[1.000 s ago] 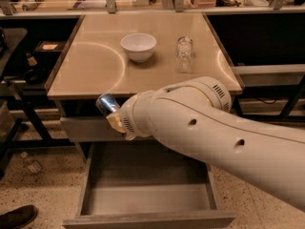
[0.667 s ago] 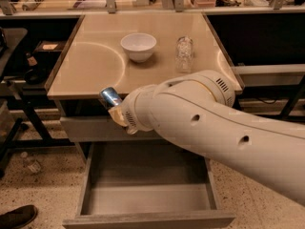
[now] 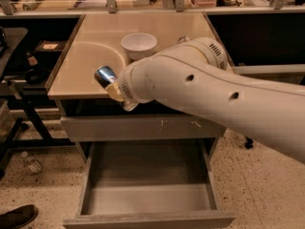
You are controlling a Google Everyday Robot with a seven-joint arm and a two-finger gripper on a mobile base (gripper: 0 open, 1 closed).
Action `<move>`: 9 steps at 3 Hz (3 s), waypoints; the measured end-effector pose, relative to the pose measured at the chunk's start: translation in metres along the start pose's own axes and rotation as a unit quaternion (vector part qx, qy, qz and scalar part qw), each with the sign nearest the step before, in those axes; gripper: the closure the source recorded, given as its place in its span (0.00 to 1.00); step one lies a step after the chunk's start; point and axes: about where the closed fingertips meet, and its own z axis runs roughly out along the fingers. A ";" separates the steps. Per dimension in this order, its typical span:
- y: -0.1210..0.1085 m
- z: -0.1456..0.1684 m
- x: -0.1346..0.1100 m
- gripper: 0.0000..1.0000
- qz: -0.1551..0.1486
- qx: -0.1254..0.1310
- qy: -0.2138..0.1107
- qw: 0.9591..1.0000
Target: Pick redbull can from middle drawer and place on counter
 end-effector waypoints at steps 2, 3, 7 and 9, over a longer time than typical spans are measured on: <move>-0.021 0.044 -0.036 1.00 -0.019 -0.033 0.000 0.999; -0.030 0.068 -0.053 1.00 -0.034 -0.052 0.004 0.998; -0.028 0.167 -0.086 1.00 -0.065 -0.131 0.023 0.989; -0.027 0.167 -0.086 0.59 -0.065 -0.132 0.023 0.989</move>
Offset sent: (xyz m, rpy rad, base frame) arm 0.0907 0.0409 0.0020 -0.0054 0.0329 0.1277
